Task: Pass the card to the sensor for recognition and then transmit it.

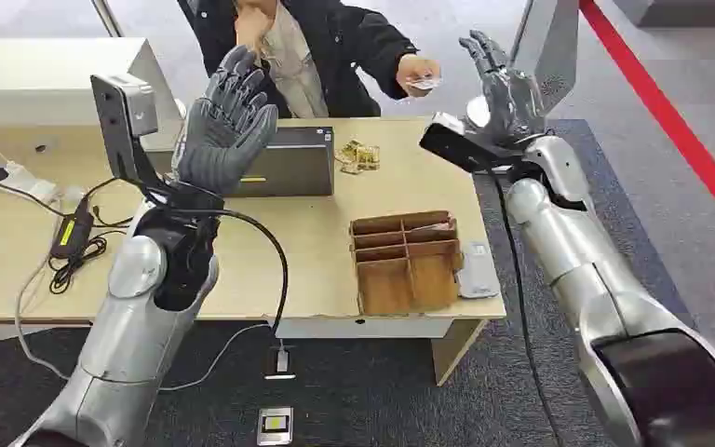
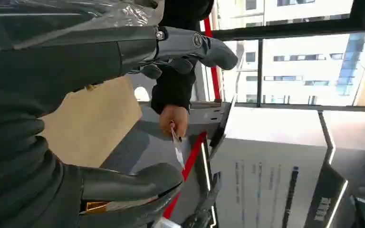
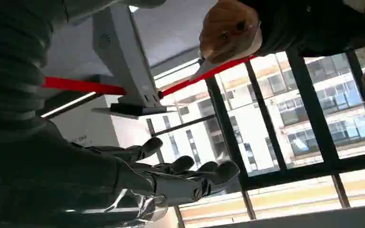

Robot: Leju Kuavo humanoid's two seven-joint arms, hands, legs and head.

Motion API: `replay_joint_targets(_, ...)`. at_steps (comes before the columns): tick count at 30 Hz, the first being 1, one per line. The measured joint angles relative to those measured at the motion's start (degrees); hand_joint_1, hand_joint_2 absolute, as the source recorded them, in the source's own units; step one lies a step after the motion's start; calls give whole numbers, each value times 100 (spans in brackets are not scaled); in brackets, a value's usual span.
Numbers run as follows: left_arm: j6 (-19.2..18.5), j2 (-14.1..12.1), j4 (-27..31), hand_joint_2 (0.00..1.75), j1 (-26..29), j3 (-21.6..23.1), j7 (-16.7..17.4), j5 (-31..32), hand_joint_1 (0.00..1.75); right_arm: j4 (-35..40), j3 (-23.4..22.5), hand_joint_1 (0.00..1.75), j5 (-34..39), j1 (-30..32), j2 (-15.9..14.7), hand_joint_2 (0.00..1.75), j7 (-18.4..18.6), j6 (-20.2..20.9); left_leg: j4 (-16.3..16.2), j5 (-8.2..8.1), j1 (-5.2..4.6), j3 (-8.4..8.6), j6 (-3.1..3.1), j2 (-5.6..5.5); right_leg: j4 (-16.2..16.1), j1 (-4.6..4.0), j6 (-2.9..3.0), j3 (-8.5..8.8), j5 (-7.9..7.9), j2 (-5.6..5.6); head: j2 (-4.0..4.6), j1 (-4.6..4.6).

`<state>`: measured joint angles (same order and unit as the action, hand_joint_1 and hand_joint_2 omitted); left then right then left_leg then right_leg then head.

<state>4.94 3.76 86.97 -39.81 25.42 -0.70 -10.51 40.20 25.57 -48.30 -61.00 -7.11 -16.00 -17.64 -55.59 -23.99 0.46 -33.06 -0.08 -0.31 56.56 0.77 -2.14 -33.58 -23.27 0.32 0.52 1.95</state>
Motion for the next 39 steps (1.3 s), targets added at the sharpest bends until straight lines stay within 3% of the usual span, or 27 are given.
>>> replay_joint_targets(10,61,44,0,175,0,11,120,22,0,-1059,424,0,-525,-402,219,175,645,-57,-2,0,-1,1,0,2,-1,2,-1,0,1,0,0,0)
replay_joint_targets(20,68,53,0,175,-2,50,133,15,0,-1341,514,0,-540,-497,243,175,730,-39,-3,0,-1,2,0,2,-3,2,-1,-1,1,0,0,0)
replay_joint_targets(21,94,101,-26,175,-40,59,133,-11,0,-1524,558,72,-451,-527,243,175,744,-44,-2,0,-1,1,0,3,-3,1,0,-2,0,0,0,2)
replay_joint_targets(22,109,138,-61,175,-50,72,124,-13,0,-1651,558,175,-348,-546,243,175,742,-48,-3,0,-1,3,0,3,-3,1,0,-2,1,3,0,2)
replay_joint_targets(39,122,252,-273,175,-59,170,-13,-81,0,-1922,558,175,-225,-568,289,175,551,-175,-3,0,-1,3,0,4,-3,1,-1,-2,1,3,0,0)
